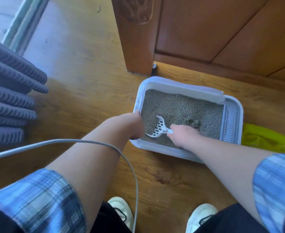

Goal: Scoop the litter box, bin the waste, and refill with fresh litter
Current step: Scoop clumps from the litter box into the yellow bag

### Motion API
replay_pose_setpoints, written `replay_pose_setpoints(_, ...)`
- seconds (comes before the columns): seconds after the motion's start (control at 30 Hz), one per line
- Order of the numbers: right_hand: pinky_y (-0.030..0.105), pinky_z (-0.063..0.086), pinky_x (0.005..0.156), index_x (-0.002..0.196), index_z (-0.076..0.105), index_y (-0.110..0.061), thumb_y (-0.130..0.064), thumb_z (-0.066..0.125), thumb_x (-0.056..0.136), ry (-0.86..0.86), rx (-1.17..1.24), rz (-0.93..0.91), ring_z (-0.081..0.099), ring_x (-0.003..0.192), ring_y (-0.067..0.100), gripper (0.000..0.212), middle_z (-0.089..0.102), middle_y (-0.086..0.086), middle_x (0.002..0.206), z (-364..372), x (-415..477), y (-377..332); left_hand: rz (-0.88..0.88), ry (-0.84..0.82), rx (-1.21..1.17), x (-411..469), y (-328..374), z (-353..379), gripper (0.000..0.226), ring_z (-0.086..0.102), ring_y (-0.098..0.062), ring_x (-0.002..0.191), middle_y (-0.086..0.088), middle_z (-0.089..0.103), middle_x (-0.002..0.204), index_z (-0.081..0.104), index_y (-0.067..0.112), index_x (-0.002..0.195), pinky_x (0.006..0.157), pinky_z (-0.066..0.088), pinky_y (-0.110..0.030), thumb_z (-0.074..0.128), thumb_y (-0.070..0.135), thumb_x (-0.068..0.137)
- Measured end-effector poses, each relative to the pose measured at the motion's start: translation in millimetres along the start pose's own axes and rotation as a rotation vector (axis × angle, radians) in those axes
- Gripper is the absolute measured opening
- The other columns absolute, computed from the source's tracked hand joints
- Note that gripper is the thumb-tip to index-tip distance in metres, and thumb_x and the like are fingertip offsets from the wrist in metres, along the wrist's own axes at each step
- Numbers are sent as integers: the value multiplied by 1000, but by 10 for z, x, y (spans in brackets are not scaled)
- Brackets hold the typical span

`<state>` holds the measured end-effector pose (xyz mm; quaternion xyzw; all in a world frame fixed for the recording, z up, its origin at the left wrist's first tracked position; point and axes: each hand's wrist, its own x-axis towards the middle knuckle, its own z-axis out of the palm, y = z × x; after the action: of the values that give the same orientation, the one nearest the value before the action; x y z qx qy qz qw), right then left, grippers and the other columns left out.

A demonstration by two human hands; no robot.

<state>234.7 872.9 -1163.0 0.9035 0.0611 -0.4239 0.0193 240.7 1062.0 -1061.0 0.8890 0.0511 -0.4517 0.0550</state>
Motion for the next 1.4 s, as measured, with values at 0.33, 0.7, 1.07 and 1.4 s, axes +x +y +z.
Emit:
replay_pose_setpoints(0.33, 37, 43, 69, 100, 45, -27, -48, 39, 102, -6, 26, -126, 54, 85, 26, 22, 56, -1, 91, -92, 20, 126, -23, -139, 57, 28, 21, -61, 67, 58, -32, 108, -15, 40, 150, 12, 5, 155, 95, 45, -38, 40, 3, 94)
replay_pose_setpoints(0.7, 37, 47, 76, 97, 49, -30, -45, 45, 102, -128, 105, -163, 59, 84, 19, 16, 62, -4, 90, -722, -535, 826, 115, -130, 332, 50, 277, -339, 50, 50, -27, 83, -22, 40, 143, 42, 4, 144, 77, 46, -34, 38, 2, 94)
replay_pose_setpoints(1.07, 33, 48, 80, 93, 52, -38, -48, 50, 99, -109, 151, -144, 59, 79, -1, 12, 63, -16, 89, -1312, -957, 1208, 160, 288, -480, 96, 441, -387, 48, 62, -30, 98, -6, 66, 113, 46, 22, 136, 82, 53, -36, 43, 20, 88)
replay_pose_setpoints(1.4, 31, 49, 83, 92, 54, -34, -46, 54, 98, -81, 260, -191, 63, 83, 5, 14, 68, -14, 87, -1405, -1024, 1073, 225, 268, -1086, -111, 449, -504, 19, 73, -34, 81, -3, 75, 91, 70, 23, 96, 72, 58, -59, 56, 15, 87)
